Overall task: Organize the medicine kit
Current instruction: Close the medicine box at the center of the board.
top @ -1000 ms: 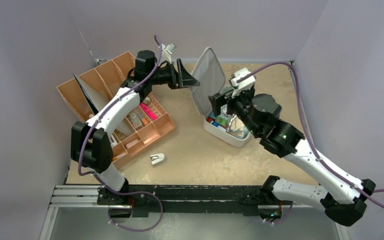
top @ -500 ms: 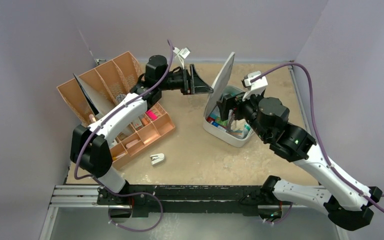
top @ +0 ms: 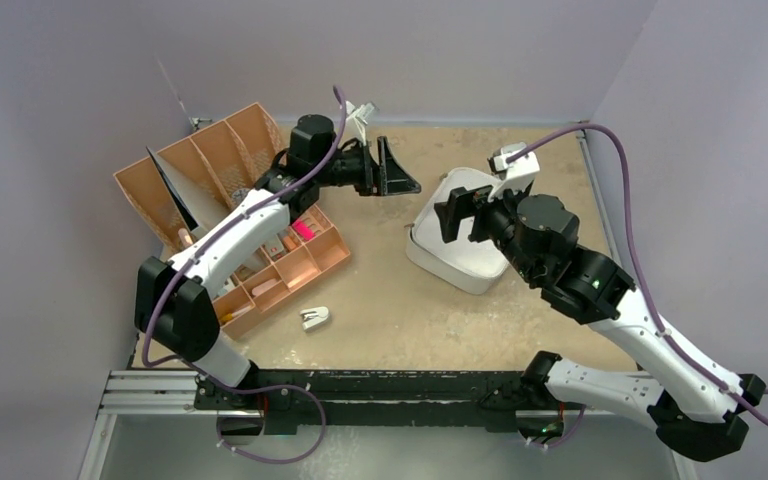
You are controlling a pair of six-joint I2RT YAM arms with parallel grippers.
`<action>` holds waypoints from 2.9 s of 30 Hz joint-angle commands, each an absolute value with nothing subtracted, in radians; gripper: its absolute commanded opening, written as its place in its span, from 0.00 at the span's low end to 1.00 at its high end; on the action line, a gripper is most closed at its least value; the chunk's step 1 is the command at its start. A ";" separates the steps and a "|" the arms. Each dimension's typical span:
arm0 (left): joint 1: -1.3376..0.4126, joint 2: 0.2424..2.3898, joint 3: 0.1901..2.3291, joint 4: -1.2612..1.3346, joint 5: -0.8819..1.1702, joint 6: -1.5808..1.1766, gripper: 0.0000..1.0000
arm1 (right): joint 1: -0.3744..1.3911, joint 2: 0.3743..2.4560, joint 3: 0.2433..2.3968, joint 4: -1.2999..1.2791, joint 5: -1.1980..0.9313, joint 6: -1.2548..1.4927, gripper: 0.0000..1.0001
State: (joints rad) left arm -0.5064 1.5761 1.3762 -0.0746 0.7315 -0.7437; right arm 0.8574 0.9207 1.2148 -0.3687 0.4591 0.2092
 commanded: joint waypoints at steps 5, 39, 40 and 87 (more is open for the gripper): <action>-0.507 1.514 1.409 -0.272 0.599 -0.501 0.77 | 0.859 0.969 1.257 -0.461 0.508 0.229 0.99; -0.479 1.812 1.499 -0.479 0.723 0.390 0.63 | 0.091 1.058 0.897 -0.590 0.002 0.605 0.57; -0.482 1.817 1.488 -0.467 0.738 0.425 0.62 | 0.080 1.051 0.882 -0.585 -0.016 0.616 0.57; -0.601 2.013 1.429 -0.221 0.796 1.017 0.29 | 0.049 0.957 0.741 -0.606 -0.096 0.615 0.58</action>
State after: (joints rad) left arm -0.5861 2.0094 1.4097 -0.2279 0.7486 0.9703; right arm 0.0517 0.9760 0.7559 -0.5735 -0.0978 0.6189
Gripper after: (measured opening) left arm 0.316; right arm 0.573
